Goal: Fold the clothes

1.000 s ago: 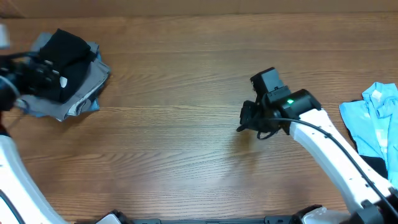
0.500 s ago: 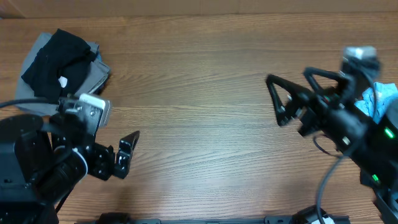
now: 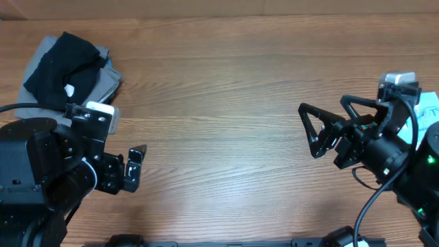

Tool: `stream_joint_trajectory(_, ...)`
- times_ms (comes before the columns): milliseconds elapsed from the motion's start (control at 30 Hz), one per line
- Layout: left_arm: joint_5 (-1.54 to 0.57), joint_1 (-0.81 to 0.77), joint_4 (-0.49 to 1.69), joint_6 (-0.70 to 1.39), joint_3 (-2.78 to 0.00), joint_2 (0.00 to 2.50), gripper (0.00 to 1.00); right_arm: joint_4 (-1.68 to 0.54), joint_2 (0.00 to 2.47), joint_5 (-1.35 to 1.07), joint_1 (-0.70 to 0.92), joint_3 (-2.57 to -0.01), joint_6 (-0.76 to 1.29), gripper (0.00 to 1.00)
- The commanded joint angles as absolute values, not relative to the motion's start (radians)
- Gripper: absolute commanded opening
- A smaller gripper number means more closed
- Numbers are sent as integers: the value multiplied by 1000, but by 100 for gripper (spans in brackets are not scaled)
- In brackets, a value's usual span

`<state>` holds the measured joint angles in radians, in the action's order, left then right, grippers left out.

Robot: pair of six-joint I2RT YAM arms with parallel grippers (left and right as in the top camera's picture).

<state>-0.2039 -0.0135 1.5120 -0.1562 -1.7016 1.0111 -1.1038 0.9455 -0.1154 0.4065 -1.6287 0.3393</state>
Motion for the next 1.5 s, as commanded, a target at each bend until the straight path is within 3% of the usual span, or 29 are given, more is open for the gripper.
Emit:
stream_joint_trajectory(0,-191,-21,1511,-142,-1708,1008,100,-1111,943,-106,403,-1631,340,100)
stream_joint_trajectory(367,-191,-21,1511,-142,-1708,1008,100,-1132,937,-97,403,-1631,326,100)
stream_joint_trajectory(733,-191,-21,1511,-142,-1708,1008,100,-1007,900,-67,376,-1583,111,100)
stream_joint_trajectory(900,-191,-21,1511,-142,-1708,1008,100,-799,796,-68,294,-1378,-45,100)
stream_joint_trajectory(1033,-191,-21,1511,-142,-1708,1008,100,-657,675,-68,236,-1139,-57,100)
stream_joint_trajectory(1467,-191,-21,1511,-142,-1708,1008,100,-554,294,-92,49,-587,-52,100)
